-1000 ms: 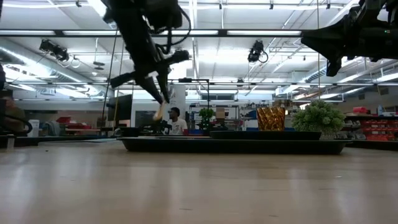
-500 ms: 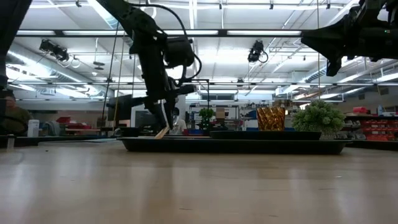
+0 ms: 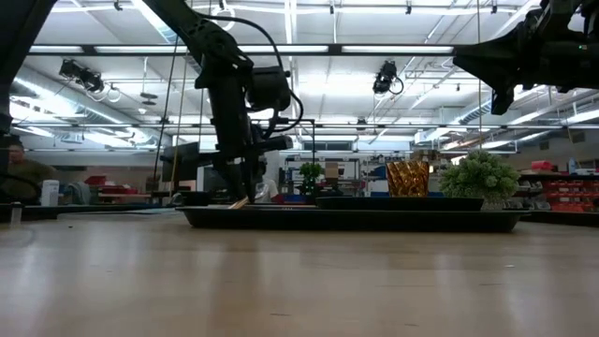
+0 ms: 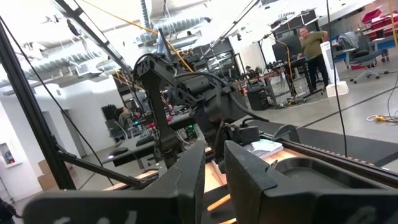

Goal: Pick and place plate/cup/fork/spoon on tray
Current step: Put the yellow spoon onto the black tray, then return to Home Position

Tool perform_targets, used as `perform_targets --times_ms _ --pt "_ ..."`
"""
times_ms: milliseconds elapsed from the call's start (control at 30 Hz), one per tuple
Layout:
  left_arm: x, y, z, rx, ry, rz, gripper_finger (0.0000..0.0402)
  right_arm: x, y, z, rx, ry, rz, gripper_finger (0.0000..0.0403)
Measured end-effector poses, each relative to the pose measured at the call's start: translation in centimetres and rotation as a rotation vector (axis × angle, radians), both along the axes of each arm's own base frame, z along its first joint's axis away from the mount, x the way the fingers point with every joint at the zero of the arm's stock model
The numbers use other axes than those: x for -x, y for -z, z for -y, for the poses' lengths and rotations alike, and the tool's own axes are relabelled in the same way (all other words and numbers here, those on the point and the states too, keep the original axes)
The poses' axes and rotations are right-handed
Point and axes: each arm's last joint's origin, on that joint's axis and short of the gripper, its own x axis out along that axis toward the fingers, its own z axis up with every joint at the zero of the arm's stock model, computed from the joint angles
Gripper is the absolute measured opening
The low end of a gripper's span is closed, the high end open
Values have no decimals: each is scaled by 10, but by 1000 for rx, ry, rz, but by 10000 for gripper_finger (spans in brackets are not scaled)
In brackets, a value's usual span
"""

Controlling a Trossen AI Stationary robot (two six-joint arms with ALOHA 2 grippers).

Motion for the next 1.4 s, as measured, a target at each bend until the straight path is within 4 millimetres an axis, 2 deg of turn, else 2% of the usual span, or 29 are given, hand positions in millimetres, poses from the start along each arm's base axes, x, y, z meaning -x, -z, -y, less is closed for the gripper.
perform_targets --times_ms 767,1000,1167,1400 --pt "-1 0 4 -14 21 -11 113 0 0 0 0 0 0 68" --pt "2 1 8 -14 24 -52 106 0 0 0 0 0 0 68" --pt "9 3 16 -43 31 -180 93 0 0 0 0 0 0 68" --pt "5 3 32 -56 110 -196 78 0 0 0 0 0 0 68"
